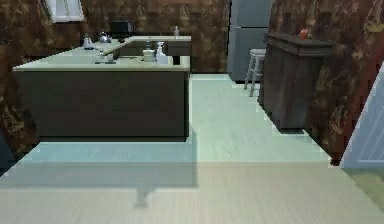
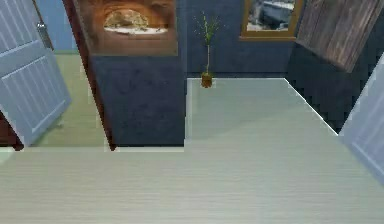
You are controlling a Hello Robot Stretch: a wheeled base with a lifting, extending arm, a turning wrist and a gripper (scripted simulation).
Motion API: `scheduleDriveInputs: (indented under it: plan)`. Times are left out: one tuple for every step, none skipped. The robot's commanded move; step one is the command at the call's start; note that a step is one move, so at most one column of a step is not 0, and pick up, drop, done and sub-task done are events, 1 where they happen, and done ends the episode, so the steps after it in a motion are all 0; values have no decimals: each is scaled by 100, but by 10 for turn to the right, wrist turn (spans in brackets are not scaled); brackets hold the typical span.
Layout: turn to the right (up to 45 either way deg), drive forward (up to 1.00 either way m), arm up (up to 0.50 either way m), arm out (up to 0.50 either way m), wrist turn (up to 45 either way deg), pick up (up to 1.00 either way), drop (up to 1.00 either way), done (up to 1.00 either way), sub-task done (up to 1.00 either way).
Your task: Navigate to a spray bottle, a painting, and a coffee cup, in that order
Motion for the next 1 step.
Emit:
scheduleDriveInputs:
  plan:
    - [0,100,0,0,0,0,0,0,0]
